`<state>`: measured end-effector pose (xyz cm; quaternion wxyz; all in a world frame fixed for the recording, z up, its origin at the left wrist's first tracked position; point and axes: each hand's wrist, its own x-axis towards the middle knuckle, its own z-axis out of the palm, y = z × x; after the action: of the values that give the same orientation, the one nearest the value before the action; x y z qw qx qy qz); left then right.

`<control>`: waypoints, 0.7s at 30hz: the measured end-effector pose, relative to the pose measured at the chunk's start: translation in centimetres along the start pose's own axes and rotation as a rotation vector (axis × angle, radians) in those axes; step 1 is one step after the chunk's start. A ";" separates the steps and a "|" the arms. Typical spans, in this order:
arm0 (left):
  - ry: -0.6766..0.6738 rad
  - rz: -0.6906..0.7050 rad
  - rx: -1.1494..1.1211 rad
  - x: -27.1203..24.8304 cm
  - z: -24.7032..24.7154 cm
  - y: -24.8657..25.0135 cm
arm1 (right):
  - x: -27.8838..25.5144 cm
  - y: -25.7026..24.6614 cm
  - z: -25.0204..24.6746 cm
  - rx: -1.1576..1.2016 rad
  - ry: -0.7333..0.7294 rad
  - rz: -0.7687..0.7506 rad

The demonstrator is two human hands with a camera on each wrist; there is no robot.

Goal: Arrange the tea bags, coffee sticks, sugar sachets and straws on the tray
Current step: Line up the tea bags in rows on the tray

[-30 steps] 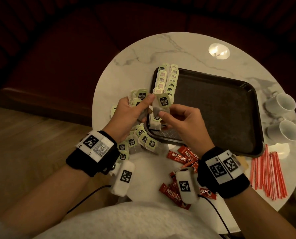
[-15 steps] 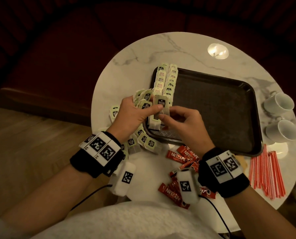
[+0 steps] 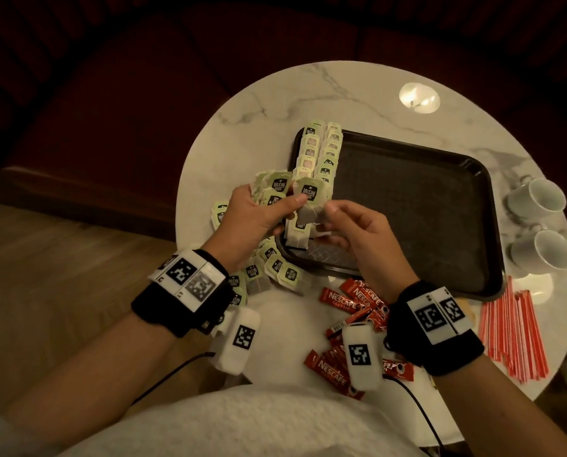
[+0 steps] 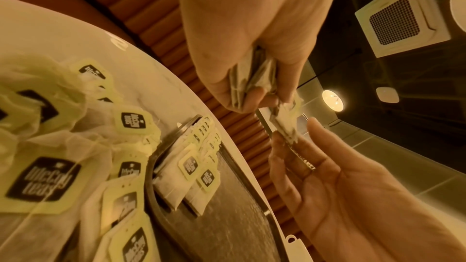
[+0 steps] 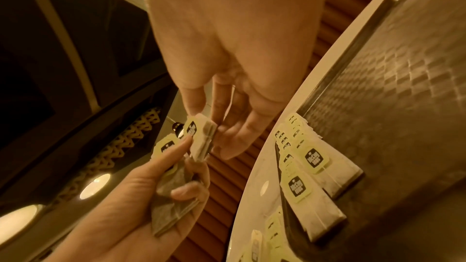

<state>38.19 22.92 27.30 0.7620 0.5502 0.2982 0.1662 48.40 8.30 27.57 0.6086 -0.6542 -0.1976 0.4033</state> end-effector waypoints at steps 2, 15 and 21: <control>0.000 0.003 -0.026 0.0 0.1 -0.1 | -0.1 0.3 -0.1 -0.048 0.014 -0.028; -0.077 0.054 0.021 -0.3 0.3 -0.4 | 0.0 0.6 -0.2 -0.064 0.012 -0.054; -0.112 0.084 0.043 0.1 0.0 -0.5 | 0.0 0.7 -0.7 -0.119 0.051 -0.102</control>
<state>38.22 22.77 26.84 0.7580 0.5868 0.2352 0.1605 48.79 7.71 26.81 0.5931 -0.6885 -0.2386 0.3424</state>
